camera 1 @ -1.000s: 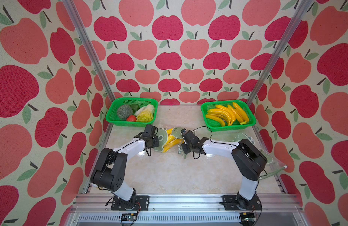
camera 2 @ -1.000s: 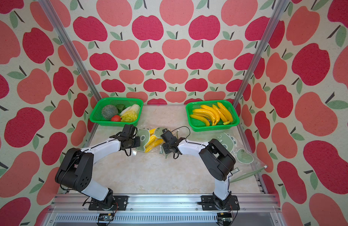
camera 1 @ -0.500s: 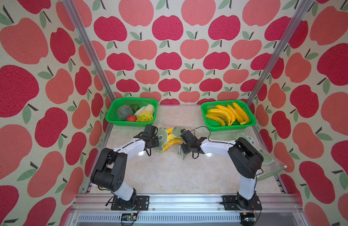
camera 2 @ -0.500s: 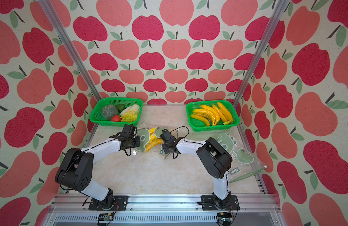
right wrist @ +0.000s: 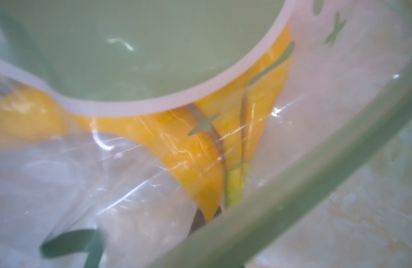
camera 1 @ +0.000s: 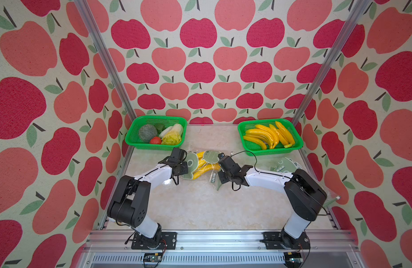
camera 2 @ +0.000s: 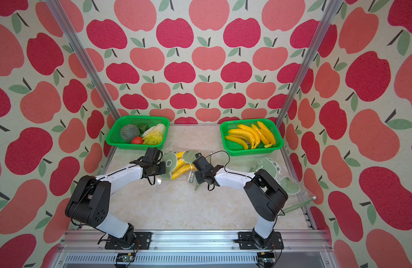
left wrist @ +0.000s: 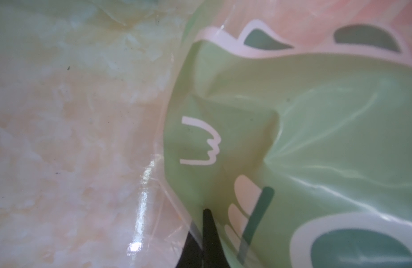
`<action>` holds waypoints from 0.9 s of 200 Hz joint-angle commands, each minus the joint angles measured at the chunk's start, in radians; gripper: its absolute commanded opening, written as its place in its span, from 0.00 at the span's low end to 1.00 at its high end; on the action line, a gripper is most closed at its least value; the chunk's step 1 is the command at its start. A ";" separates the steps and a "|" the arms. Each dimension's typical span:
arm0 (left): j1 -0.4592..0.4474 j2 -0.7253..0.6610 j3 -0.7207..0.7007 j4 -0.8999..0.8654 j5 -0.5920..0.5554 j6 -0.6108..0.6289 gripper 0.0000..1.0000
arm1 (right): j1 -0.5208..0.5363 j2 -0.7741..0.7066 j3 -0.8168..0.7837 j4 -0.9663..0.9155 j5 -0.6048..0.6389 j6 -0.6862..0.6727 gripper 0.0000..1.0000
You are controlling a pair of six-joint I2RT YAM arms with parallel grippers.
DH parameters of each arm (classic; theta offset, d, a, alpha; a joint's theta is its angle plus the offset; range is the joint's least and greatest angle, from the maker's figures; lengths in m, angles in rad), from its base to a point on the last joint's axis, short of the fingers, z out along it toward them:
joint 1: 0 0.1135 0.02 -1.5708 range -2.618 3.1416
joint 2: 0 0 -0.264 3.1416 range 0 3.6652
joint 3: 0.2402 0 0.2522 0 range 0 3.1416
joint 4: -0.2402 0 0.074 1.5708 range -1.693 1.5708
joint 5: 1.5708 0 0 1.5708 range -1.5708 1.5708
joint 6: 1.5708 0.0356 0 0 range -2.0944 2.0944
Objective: Open the zip-top bag and take out the banana
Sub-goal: Pick up the banana from the zipper food storage bag.
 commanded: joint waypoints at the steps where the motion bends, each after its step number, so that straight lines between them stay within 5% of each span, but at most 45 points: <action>1: -0.001 -0.023 -0.010 -0.011 -0.041 -0.018 0.00 | 0.012 -0.061 -0.030 -0.065 0.031 0.051 0.09; 92: 0.024 -0.071 -0.036 -0.025 -0.084 -0.064 0.00 | -0.025 -0.205 -0.154 -0.192 0.149 0.167 0.06; 180: 0.088 -0.111 -0.074 -0.026 -0.072 -0.089 0.00 | -0.209 -0.447 -0.239 -0.245 0.189 0.209 0.07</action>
